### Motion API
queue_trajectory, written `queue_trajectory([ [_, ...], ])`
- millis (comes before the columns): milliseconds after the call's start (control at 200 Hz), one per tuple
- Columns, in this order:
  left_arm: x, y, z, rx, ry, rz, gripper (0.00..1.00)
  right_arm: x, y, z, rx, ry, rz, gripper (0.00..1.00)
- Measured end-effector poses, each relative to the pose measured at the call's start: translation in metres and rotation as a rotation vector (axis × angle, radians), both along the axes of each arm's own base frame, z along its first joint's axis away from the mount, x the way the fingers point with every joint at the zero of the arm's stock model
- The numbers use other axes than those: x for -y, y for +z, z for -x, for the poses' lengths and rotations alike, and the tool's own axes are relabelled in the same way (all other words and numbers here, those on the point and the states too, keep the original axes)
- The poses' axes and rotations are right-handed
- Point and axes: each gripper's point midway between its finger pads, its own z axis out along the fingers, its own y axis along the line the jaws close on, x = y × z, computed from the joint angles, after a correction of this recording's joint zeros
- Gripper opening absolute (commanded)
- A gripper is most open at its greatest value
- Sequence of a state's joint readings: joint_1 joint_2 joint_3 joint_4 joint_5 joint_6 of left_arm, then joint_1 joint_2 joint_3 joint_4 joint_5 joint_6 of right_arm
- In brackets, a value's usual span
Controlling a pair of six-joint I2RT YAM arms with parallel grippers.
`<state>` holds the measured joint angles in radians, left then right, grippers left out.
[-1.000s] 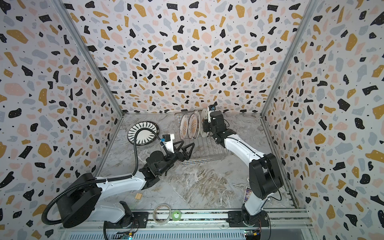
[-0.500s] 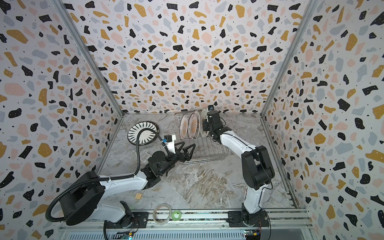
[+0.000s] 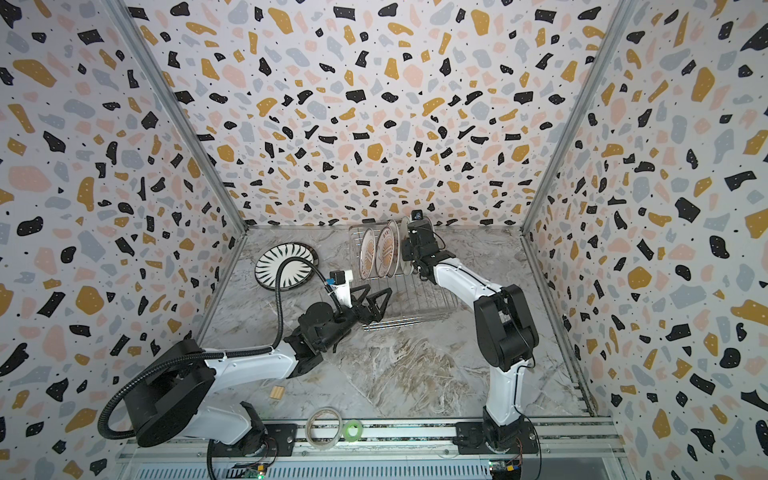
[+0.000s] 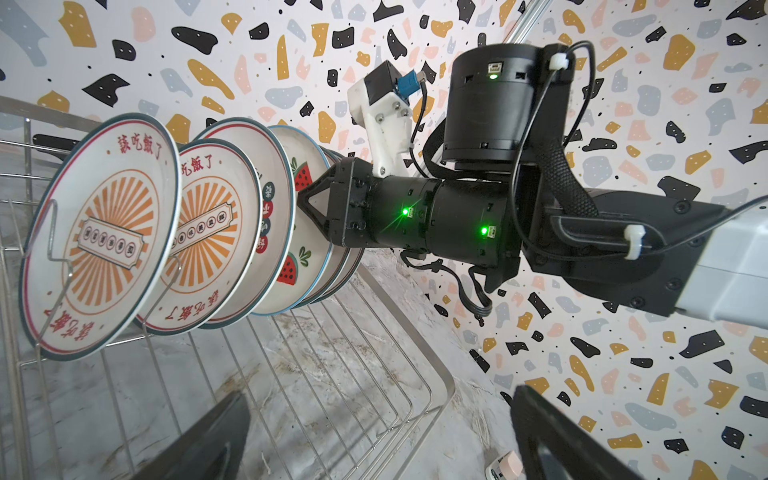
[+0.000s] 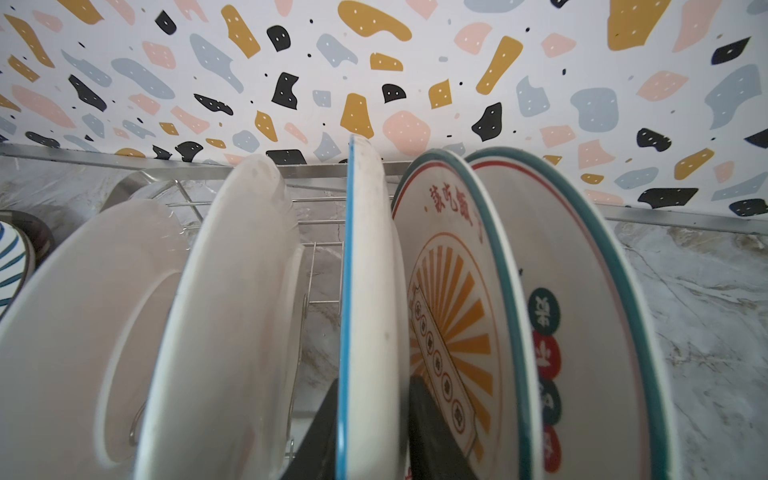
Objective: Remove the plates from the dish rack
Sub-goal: 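Close the right gripper on the watermelon plate's top rim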
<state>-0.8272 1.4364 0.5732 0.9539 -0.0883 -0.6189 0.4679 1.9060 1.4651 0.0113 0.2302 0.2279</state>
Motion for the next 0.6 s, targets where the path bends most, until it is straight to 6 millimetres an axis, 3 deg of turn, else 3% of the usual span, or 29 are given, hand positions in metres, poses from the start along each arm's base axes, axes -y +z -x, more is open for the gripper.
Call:
queue_trajectory([
  [180,0.0,0.002,0.0,0.004,0.001,0.009,1.0,-0.005,-0.007,-0.005,-0.009,-0.005,-0.003,0.26],
  [260,-0.001,0.003,0.0,0.007,0.003,0.012,1.0,-0.005,-0.011,-0.006,-0.016,-0.009,-0.001,0.2],
  [601,-0.004,0.01,-0.003,0.014,0.03,0.046,1.0,0.007,-0.013,-0.009,-0.004,-0.082,0.032,0.13],
])
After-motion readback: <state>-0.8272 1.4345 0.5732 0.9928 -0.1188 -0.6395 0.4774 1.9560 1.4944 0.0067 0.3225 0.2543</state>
